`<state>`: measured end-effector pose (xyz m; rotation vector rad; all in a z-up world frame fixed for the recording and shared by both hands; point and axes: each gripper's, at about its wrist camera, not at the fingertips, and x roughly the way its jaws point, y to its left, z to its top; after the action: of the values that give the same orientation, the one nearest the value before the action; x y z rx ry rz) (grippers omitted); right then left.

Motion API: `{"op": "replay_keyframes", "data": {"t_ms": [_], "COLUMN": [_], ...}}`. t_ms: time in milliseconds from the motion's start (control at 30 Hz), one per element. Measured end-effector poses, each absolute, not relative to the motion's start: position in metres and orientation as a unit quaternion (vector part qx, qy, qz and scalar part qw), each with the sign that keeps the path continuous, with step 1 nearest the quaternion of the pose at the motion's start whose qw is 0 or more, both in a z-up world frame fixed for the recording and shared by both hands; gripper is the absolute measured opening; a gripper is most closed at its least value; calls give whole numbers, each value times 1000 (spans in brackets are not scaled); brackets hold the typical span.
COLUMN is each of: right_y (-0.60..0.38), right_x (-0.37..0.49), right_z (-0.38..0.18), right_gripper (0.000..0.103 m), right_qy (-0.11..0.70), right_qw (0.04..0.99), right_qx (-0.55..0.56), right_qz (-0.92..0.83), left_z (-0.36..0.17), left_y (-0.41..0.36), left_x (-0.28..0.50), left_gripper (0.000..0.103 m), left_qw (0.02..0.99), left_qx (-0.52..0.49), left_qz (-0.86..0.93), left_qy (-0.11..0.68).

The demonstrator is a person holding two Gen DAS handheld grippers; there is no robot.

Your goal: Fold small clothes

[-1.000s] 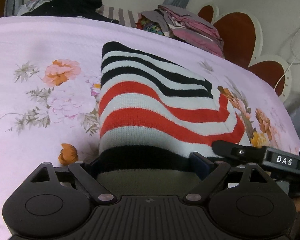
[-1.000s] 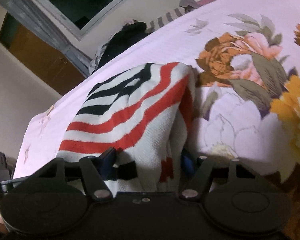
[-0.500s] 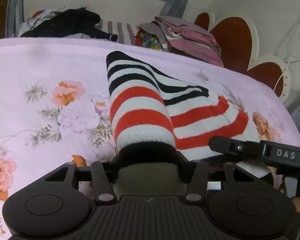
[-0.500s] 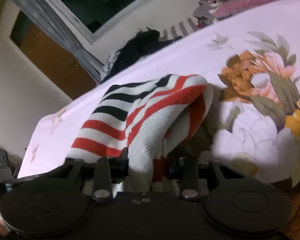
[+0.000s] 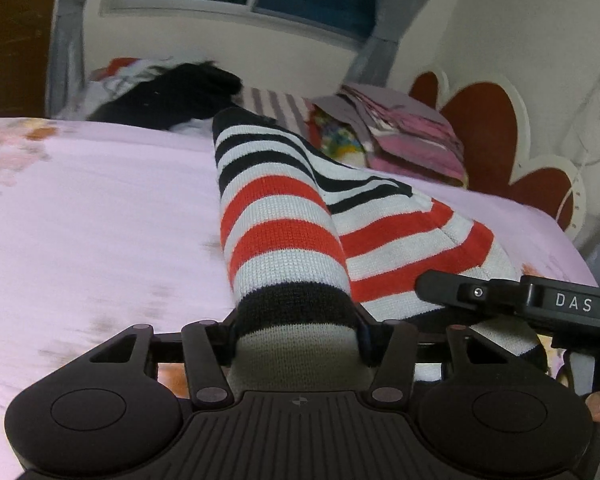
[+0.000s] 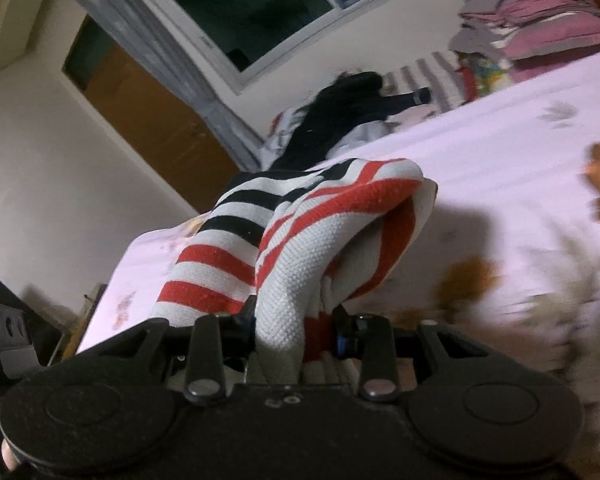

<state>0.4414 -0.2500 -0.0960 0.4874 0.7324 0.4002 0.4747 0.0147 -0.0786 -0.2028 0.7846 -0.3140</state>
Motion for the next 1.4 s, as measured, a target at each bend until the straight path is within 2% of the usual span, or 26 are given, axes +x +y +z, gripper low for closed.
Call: {"op": "replay_keyframes", "data": {"t_ms": [300, 467, 700, 767, 833, 933, 1067, 1100, 1133, 1200, 1333, 1400], "right_y": [-89, -22, 18, 12, 0, -11, -10, -11, -12, -7, 9, 10], "right_x": [472, 503, 526, 529, 529, 521, 529, 531, 534, 540, 547, 547], "right_z": [-107, -127, -161, -170, -174, -163, -155, -154, -154, -157, -157, -163], "right_gripper": [33, 33, 34, 37, 44, 54, 58, 54, 41, 28, 12, 12], "right_qy": [361, 371, 399, 410, 419, 406, 404, 395, 390, 391, 380, 381], "right_qw": [878, 872, 867, 864, 855, 858, 862, 865, 867, 872, 899, 905], "right_qx": [250, 251, 237, 237, 263, 282, 278, 284, 287, 275, 203, 179], "right_qz": [190, 197, 182, 168, 159, 138, 127, 123, 118, 99, 77, 67], "left_z": [-96, -119, -171, -182, -184, -175, -156, -155, -156, -161, -181, -187], "left_y": [201, 271, 318, 322, 321, 318, 320, 320, 323, 324, 319, 318], "left_x": [496, 517, 537, 535, 531, 527, 525, 529, 534, 542, 553, 556], "left_gripper": [52, 52, 54, 60, 64, 64, 64, 64, 64, 64, 64, 66], "left_qw": [903, 902, 896, 898, 903, 908, 923, 923, 922, 918, 908, 907], "left_qx": [-115, -122, -130, -136, -130, -122, -123, -125, -130, -141, -144, -148], "left_qz": [-148, -137, -133, -136, -135, -127, -124, -123, -121, -115, -102, -102], "left_qy": [388, 390, 403, 396, 387, 381, 344, 342, 344, 353, 379, 381]}}
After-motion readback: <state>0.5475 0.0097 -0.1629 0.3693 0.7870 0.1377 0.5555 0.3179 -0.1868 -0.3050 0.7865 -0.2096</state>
